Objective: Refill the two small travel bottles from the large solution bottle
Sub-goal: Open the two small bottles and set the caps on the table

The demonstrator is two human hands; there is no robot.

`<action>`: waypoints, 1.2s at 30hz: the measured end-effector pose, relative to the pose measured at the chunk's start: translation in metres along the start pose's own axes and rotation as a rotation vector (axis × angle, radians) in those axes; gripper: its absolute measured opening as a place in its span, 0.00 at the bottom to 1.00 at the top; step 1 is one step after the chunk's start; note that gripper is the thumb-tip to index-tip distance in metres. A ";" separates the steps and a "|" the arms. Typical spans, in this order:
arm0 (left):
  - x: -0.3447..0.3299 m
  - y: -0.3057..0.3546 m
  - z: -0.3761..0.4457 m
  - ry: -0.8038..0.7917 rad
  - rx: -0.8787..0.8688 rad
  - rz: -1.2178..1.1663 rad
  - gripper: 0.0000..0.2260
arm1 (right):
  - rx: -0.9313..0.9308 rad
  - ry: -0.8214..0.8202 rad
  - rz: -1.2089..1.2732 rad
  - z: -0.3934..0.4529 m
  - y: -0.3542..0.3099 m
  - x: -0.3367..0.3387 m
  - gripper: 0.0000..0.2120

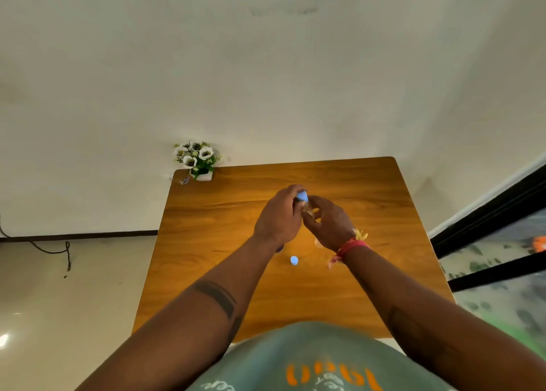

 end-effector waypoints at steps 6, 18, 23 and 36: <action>0.003 0.001 -0.002 -0.023 0.035 0.078 0.10 | 0.026 -0.030 -0.060 0.000 -0.003 0.003 0.19; 0.026 -0.007 -0.001 0.035 0.169 -0.010 0.19 | 0.014 0.029 -0.042 0.002 -0.016 0.008 0.18; 0.026 0.005 -0.004 0.054 0.027 -0.167 0.17 | 0.016 0.017 -0.031 0.004 -0.018 0.009 0.20; 0.031 0.006 -0.004 0.159 0.128 -0.047 0.13 | 0.007 0.067 -0.013 -0.003 -0.013 0.008 0.18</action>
Point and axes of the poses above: each hand's wrist, its own z-axis towards the middle knuckle, its own x-axis out of the back of the hand, y = z × x, the point moved 8 cm from there along z, towards the middle knuckle, and after that the axes turned 14 degrees about -y, right-handed, at the moved point
